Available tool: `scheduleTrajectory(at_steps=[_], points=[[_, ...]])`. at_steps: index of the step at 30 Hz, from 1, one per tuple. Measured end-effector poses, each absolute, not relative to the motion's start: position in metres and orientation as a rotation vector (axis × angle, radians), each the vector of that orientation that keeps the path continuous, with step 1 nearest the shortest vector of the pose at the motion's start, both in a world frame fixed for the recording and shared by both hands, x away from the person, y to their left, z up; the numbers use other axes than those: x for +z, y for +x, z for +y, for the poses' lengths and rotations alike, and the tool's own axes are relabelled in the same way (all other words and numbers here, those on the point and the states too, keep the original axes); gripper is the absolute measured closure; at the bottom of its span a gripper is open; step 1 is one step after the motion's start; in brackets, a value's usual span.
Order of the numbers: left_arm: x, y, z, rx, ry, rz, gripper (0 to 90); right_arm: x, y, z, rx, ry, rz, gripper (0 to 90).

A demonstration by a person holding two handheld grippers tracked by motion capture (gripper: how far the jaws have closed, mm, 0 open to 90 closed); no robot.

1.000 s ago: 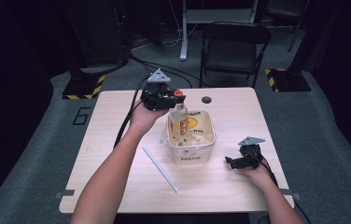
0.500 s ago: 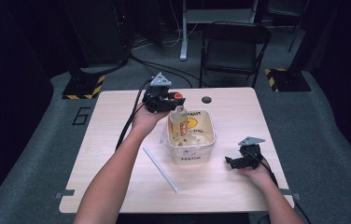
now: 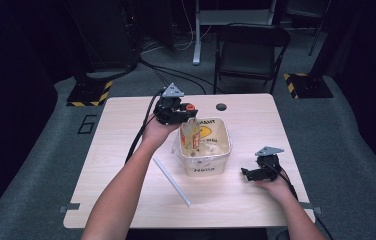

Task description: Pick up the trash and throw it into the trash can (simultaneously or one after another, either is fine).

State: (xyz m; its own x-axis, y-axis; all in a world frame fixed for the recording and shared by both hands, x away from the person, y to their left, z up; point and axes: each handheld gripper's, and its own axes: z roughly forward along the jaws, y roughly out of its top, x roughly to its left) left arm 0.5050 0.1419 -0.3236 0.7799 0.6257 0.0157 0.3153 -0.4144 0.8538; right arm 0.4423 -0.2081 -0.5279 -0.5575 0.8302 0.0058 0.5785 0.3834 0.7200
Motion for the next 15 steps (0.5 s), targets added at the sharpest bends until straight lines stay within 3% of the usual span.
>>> scheduleTrajectory(at_steps=[15], points=[[-0.341, 0.509, 0.142, 0.401, 2.048, 0.719, 62.8, -0.528, 0.442, -0.208, 0.981, 1.225, 2.292, 4.0]])
